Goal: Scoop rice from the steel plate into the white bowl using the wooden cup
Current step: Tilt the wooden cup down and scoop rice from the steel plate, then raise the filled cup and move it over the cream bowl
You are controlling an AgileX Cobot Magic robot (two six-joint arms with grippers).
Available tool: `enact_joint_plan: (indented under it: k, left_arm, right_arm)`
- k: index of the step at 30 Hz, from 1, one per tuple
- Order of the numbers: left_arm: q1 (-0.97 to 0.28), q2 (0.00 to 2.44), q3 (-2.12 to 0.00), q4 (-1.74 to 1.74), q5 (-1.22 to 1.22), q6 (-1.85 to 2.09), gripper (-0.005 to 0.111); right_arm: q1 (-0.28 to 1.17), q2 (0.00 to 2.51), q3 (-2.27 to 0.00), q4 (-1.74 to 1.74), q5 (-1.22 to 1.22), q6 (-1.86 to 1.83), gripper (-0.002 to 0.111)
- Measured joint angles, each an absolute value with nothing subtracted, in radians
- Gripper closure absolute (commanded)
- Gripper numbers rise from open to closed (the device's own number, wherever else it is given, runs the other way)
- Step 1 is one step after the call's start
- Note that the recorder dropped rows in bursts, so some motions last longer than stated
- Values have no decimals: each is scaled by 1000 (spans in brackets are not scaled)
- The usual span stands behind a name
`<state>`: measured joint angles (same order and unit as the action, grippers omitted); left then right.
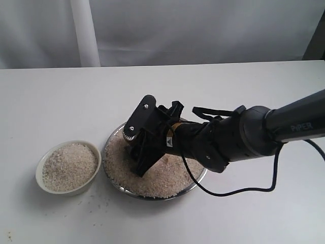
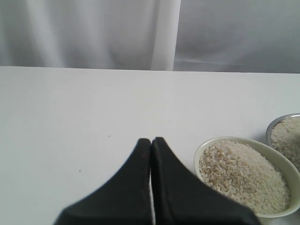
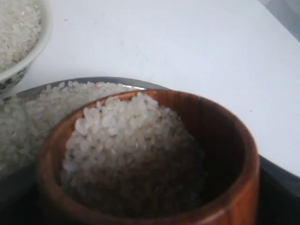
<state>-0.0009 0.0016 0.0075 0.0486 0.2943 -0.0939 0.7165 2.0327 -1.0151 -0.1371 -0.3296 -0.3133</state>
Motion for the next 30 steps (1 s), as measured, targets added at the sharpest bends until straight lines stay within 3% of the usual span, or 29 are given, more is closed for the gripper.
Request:
enact_joint_plan:
  k: [15, 23, 30]
  left_arm:
    - [-1, 2, 8, 49, 294, -94, 107]
    - [-1, 2, 8, 49, 294, -94, 107]
    - [-1, 2, 8, 49, 294, -94, 107]
  right_arm:
    - [716, 1988, -1018, -133, -298, -311, 108]
    - [806, 1906, -1361, -202, 187, -402, 108]
    - [911, 2001, -1668, -332, 547, -463, 108]
